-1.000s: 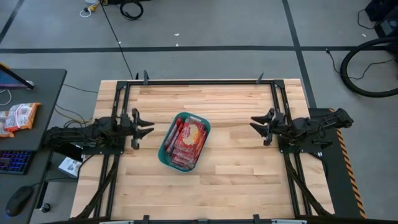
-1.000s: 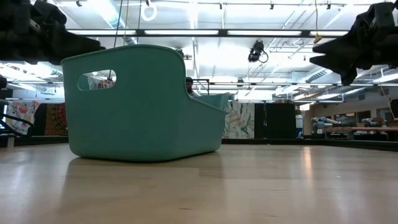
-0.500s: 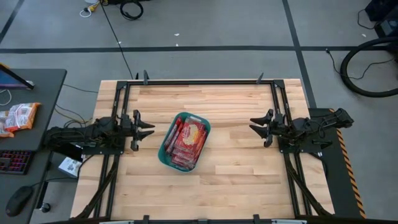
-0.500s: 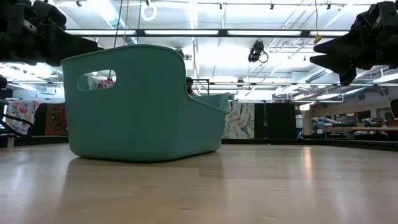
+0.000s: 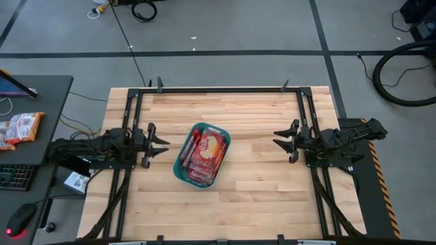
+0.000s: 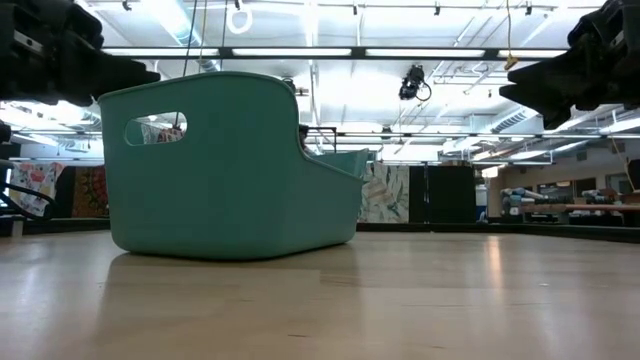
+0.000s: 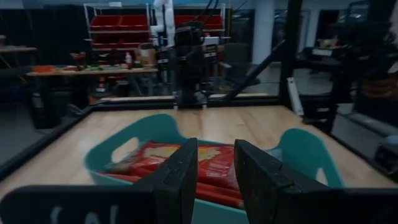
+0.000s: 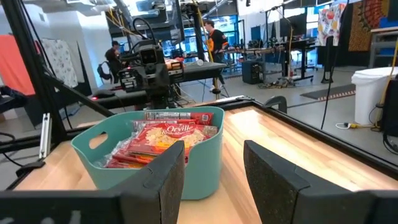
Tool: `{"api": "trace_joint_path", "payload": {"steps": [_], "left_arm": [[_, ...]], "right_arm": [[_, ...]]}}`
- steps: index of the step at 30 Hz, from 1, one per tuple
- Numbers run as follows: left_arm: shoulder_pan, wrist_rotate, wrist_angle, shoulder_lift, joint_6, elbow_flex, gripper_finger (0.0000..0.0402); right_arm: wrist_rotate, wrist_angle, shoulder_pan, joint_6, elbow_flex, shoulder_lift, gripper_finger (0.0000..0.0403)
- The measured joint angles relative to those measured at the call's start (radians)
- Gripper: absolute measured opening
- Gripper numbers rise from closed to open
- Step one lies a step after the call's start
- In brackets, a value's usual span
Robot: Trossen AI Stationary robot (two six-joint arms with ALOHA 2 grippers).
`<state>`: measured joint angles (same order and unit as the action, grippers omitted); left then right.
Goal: Sort popcorn bags into baskets
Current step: Return to Home Position
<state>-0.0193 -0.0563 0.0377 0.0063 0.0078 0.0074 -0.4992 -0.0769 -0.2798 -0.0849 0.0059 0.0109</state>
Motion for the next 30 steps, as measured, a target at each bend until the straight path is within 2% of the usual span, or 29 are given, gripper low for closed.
{"api": "trace_joint_path", "payload": {"steps": [9,21,30], "left_arm": [[0.0,0.021,-0.014,0.013,0.055,0.0,0.0109],[0.0,0.042,0.014,0.177,0.065,-0.001,0.0109],[0.0,0.05,0.07,0.162,0.076,-0.001,0.0109]], "right_arm": [[-0.015,-0.002,0.0,-0.001,0.0,0.015,0.0169],[-0.029,-0.004,0.0,0.029,0.0,0.015,0.017],[-0.03,-0.004,0.0,0.029,0.0,0.015,0.017]]}}
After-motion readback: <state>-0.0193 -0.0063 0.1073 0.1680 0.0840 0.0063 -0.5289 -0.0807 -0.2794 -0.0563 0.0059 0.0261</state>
